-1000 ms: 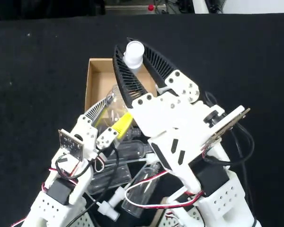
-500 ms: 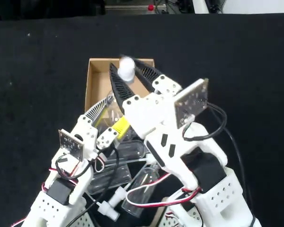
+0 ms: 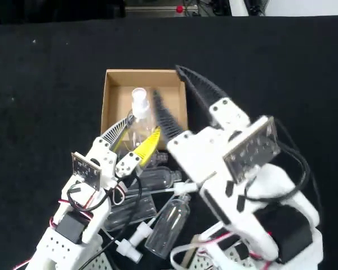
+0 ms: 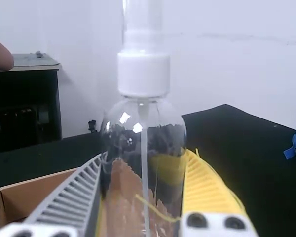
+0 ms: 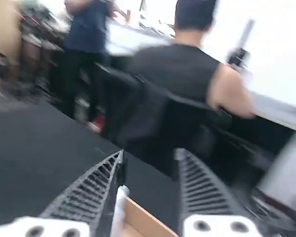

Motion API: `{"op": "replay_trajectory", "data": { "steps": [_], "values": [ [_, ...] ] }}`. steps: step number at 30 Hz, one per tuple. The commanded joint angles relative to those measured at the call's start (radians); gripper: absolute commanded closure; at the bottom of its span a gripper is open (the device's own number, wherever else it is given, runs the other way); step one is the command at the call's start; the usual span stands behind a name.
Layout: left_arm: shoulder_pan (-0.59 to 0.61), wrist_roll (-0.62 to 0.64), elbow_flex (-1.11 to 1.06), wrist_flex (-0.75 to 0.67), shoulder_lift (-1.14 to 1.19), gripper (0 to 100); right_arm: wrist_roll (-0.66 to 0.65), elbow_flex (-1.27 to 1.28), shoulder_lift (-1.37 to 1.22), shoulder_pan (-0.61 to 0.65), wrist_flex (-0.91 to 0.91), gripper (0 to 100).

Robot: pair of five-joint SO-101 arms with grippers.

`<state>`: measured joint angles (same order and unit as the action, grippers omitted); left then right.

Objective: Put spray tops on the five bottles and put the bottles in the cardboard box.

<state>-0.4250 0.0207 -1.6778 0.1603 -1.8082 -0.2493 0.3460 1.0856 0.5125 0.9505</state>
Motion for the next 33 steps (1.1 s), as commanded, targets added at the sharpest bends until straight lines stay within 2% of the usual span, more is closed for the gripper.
{"op": "replay_trajectory", "data": {
  "steps": [1,5,11,15,21,25,30,33],
  "values": [
    [-0.001,0.006,-0.022,0.005,-0.017,97,-0.031,0.076,-0.028,-0.229,0.009,98.6],
    [0.062,0.006,-0.018,-0.014,-0.017,97,-0.023,0.390,-0.024,-0.377,-0.163,96.6],
    [0.271,0.006,-0.018,-0.219,-0.017,97,0.137,0.811,-0.022,-0.400,-0.526,96.3],
    [0.371,0.008,-0.018,-0.302,-0.015,97,0.147,0.928,-0.030,-0.397,-0.678,96.3],
    [0.377,0.008,0.045,-0.322,0.028,97,0.147,1.006,-0.030,-0.394,-0.750,96.3],
    [0.377,0.008,0.182,-0.322,0.233,97,0.147,1.012,-0.030,-0.394,-0.756,96.3],
    [0.377,0.006,0.455,-0.324,0.644,97,0.147,1.013,-0.030,-0.394,-0.756,96.4],
    [0.334,0.006,0.616,-0.324,0.905,97,0.147,1.015,-0.030,-0.396,-0.755,96.4]
  ]
}}
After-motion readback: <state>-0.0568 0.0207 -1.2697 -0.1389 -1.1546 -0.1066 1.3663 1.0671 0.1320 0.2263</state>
